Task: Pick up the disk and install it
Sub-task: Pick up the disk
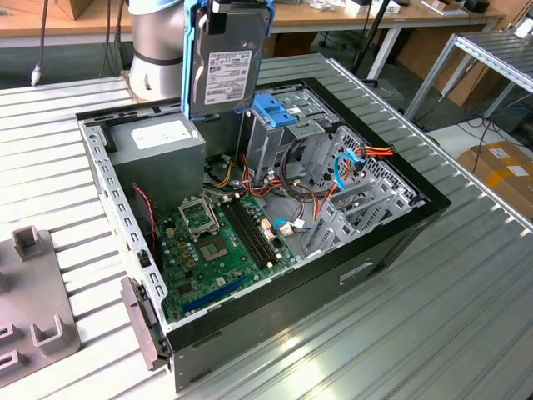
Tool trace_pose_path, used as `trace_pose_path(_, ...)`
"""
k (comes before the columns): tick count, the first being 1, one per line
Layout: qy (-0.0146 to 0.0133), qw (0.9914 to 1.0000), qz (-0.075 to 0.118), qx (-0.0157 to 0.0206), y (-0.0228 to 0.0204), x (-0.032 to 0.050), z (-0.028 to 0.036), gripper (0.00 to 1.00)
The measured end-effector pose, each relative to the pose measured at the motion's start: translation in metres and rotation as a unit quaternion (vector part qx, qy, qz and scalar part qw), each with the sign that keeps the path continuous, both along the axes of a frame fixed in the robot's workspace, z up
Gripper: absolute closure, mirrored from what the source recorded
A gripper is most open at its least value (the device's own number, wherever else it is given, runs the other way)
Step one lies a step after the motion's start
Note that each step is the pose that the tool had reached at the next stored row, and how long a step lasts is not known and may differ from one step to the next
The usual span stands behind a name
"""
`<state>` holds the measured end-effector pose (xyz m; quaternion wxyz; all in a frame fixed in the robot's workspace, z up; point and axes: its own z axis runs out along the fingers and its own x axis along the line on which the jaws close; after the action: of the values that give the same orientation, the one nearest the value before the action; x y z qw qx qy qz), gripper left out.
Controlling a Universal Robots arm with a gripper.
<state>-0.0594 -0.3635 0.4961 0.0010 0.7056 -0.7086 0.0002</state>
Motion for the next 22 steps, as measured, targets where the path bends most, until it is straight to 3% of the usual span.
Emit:
trace_pose_path(10, 0.0000, 1.00000, 0.000, 0.0001, 0.0000, 0.0286, 0.0000, 0.63)
trace_pose_path(22, 0.0000, 1.00000, 0.000, 0.0000, 0.0000, 0.0302, 0.0026, 0.63)
